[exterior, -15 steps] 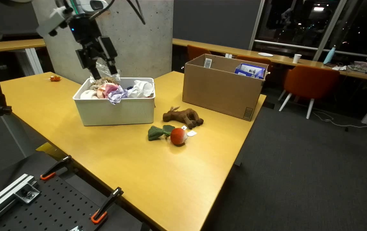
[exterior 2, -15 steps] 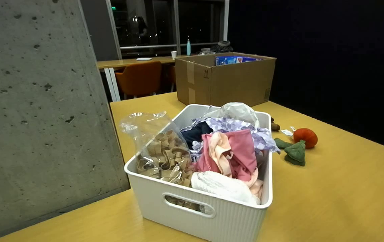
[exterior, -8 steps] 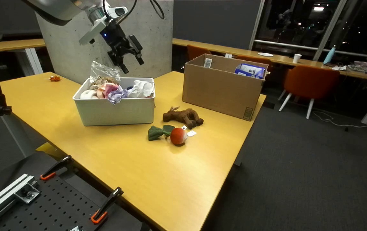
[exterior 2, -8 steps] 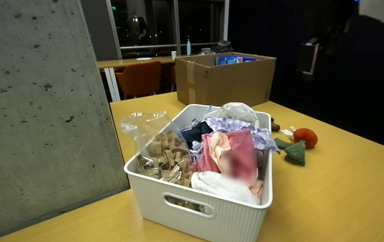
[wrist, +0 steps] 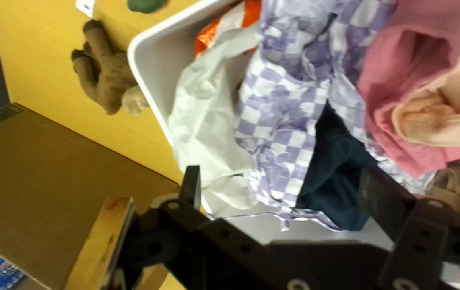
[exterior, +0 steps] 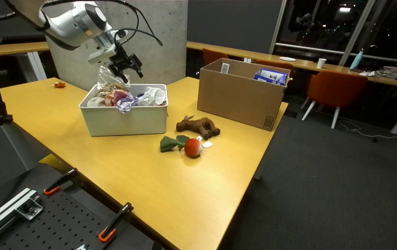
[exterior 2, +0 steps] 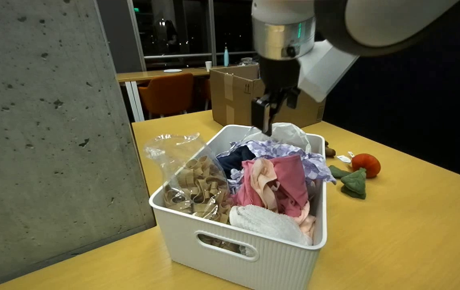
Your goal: Remove the laundry from the basket and lay it on the table, put back the pitch coloured laundry
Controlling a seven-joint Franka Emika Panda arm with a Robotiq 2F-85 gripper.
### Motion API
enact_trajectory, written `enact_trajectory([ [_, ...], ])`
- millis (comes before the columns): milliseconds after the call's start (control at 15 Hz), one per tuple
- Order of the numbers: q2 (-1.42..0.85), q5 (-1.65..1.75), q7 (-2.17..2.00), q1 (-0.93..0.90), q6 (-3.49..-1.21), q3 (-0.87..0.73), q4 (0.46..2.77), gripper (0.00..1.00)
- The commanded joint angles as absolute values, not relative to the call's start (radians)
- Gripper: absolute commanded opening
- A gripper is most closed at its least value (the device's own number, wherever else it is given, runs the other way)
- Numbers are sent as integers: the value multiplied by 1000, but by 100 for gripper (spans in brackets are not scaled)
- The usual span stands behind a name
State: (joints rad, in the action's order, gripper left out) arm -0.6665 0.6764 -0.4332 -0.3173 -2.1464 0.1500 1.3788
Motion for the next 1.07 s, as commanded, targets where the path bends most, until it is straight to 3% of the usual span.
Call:
enact_trajectory([
  [0,-753,602,-437,-369,-2171,96,1314,100],
  [800,-744,375,-395,-390,-2315,90,1483,100],
  [867,-742,358,-388,-384,-2336,86,1498,75],
  [1000,-724,341,-384,-385,-2372,77,1535,66],
])
